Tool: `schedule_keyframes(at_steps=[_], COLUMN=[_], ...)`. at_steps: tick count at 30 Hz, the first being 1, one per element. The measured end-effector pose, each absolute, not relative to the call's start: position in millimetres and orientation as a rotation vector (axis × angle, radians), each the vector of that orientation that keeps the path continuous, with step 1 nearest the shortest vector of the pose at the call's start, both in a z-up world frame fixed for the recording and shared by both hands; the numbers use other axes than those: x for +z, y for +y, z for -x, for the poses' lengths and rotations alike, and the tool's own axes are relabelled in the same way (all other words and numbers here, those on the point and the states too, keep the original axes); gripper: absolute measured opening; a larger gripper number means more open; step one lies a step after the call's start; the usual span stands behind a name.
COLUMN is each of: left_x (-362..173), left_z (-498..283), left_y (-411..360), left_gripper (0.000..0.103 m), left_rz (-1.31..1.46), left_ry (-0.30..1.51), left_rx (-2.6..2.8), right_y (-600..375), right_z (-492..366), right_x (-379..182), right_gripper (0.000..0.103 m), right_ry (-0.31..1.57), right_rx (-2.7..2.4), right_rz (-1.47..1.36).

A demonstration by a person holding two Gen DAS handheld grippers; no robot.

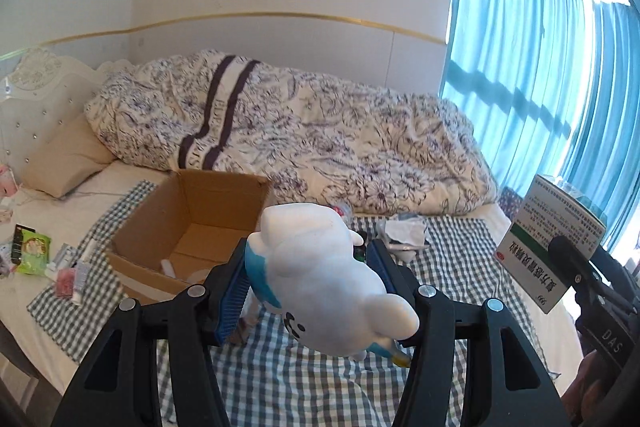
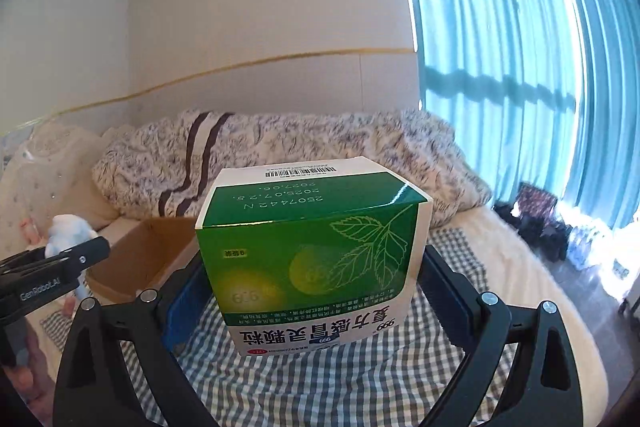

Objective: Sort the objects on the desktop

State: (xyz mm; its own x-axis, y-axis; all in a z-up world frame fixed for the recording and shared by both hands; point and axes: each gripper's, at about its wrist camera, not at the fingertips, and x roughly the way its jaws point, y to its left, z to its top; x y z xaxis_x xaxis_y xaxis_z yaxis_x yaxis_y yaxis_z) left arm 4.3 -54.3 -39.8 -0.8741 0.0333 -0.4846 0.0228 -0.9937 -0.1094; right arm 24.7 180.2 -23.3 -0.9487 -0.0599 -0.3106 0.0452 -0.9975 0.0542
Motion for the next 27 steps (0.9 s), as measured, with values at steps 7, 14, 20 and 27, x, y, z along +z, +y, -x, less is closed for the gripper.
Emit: schedule_keyframes(at_steps=[7,14,20,27], left_x=[-13,2,10,13], left_z=[-32,-46,-46,-38], left_y=[-73,-95,-111,-121], left_gripper=[0.059,0.059,0.059,0.059], left_rz=[0.698,0.659,0.644,0.627], left_ry=[-0.178,-0.167,-0.178,-0.130], left_rx=[3.074,3.120,3.140,3.164], right_y=[152,129,116,111], right_z=[-50,-54,-52,-41], right_x=[1,12,19,22], right_gripper=[0.096,0.096,0.096,0.096], right_ry=[-0.026,-0.039,-0.037,-0.044], right_rx=[-3.071,-3.042,-3.006,-2.981], right_rz=[-0.405,-0.367,-0.361,-0.353])
